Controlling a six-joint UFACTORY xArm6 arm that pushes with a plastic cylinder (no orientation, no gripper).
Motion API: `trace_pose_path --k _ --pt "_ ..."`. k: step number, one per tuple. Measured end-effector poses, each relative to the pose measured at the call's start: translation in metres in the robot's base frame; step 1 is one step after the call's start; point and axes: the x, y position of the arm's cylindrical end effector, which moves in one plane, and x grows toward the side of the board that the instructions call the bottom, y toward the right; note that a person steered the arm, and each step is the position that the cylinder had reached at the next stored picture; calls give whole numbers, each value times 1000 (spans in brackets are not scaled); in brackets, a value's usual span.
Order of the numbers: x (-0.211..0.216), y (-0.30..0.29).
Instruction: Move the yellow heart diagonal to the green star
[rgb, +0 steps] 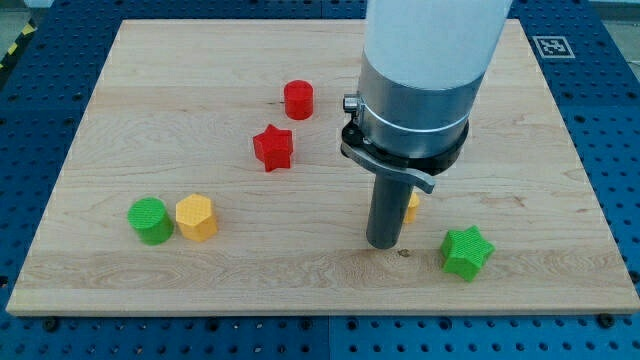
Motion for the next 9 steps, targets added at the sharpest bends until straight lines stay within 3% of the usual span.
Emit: trace_pose_path --k 4,9 --pt "-38 2" --pt "-31 26"
